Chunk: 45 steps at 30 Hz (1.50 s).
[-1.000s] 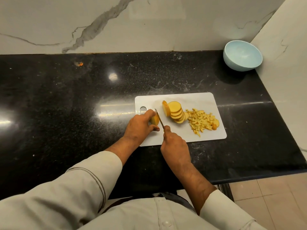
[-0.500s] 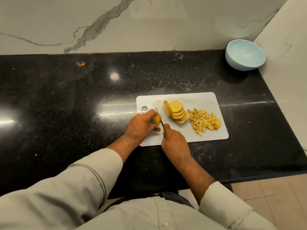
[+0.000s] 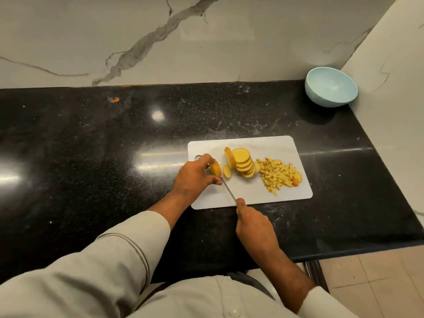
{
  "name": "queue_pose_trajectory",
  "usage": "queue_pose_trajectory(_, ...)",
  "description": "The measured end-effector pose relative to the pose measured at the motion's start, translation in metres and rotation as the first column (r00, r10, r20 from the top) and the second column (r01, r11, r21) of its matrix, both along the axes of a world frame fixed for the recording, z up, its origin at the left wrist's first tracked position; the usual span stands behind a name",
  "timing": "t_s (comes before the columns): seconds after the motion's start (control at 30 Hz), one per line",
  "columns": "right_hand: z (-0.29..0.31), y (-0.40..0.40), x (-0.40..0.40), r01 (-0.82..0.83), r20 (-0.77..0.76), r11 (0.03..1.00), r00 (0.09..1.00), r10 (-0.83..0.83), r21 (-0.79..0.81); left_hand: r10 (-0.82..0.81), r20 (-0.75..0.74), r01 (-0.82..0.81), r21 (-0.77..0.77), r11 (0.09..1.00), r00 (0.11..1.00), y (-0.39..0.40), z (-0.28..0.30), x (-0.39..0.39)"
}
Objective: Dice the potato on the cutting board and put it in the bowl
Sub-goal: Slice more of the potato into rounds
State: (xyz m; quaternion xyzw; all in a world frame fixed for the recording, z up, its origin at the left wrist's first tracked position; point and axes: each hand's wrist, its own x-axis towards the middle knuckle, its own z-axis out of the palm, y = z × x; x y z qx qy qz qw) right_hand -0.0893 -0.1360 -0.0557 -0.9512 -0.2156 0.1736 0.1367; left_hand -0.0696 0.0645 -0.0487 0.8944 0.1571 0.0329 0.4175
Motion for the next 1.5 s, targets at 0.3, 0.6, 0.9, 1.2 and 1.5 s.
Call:
queue_pose_trajectory(0.3,0.023,0.017,0.013,0.051,0.135,0.984,0.988,-0.075,0.173,-0.019,0.06,0.019,-0.003,1.0,0.998,-0.003,-0.008,-0.005)
queue_pose_trajectory(0.6,0.02,0.042,0.021,0.025,0.149,0.994,0.988,-0.041,0.108,-0.081,0.065,0.075,0.091,0.993,0.995,-0.001,-0.01,0.002)
queue_pose_trajectory(0.9,0.019,0.049,0.027,-0.01,0.143,0.999,0.99,0.005,0.034,-0.145,0.04,0.141,0.087,0.986,0.989,0.004,-0.009,0.008)
queue_pose_trajectory(1.2,0.016,0.046,0.026,-0.006,0.109,1.0,0.994,0.004,0.019,-0.149,0.027,0.145,0.124,0.982,0.988,0.006,-0.009,0.008)
queue_pose_trajectory(1.5,0.016,0.057,0.045,-0.004,0.03,0.999,1.0,0.003,0.051,-0.142,0.032,0.136,0.144,0.98,0.989,0.005,-0.005,0.009)
